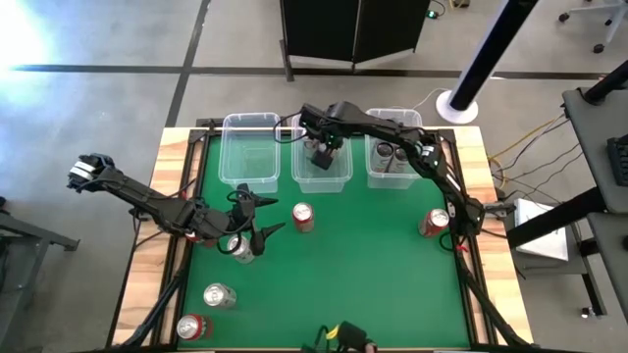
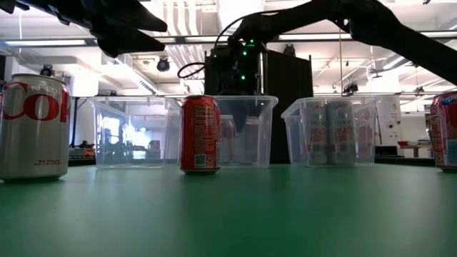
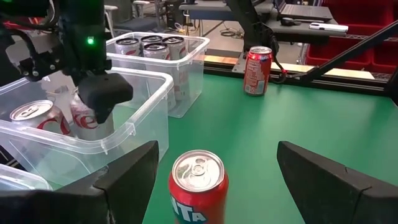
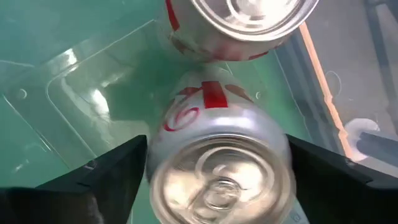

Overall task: Sort soda cans
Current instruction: Put the top right red-silver soda can into the middle transparent bin, then adjust the center transparent bin

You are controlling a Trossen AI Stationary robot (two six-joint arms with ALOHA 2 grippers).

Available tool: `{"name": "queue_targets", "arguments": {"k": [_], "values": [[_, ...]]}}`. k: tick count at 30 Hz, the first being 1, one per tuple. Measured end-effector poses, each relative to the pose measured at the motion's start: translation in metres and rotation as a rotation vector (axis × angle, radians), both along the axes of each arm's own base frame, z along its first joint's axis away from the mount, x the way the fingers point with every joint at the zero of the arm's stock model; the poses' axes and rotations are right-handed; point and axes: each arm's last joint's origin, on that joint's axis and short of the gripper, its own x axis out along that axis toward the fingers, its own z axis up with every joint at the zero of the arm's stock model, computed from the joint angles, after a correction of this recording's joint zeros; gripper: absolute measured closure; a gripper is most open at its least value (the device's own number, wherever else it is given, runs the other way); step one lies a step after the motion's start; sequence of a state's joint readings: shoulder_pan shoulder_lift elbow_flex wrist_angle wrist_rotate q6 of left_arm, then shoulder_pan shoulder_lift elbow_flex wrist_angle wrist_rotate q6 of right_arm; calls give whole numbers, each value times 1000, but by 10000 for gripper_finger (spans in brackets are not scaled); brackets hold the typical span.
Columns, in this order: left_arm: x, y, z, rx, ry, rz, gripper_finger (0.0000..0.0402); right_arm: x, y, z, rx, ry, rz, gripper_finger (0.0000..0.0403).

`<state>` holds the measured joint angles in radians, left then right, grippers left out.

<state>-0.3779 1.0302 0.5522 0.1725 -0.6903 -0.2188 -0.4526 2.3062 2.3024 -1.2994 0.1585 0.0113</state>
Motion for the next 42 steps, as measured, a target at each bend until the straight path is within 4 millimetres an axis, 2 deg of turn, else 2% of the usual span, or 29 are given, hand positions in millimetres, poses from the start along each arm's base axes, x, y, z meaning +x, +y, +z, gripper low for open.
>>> {"name": "queue_targets", "arguments": {"k": [3,7,10,15,20,23,26,33,42], "values": [[0,0,0,-1,-2,1,90,-1,2,5,-3,-5,8,23],[0,0,1,-2,-6,2,90,-7,15,37,-25,-49,34,15],[0,0,1,-2,-10,5,90,-11,37,64,-47,-82,102,14],[0,0,1,-3,-11,5,90,-19,81,97,-51,-88,256,13],[0,0,1,-6,-12,6,90,-33,121,117,46,-71,371,12],[0,0,1,-7,-13,6,90,-35,133,116,58,-49,398,12],[0,0,2,-14,-20,7,90,-31,134,109,57,-55,397,12],[1,-2,5,-61,-59,-19,90,-13,128,70,72,-36,395,12],[0,-11,15,-112,-146,-60,90,16,123,60,48,-321,447,12]]}}
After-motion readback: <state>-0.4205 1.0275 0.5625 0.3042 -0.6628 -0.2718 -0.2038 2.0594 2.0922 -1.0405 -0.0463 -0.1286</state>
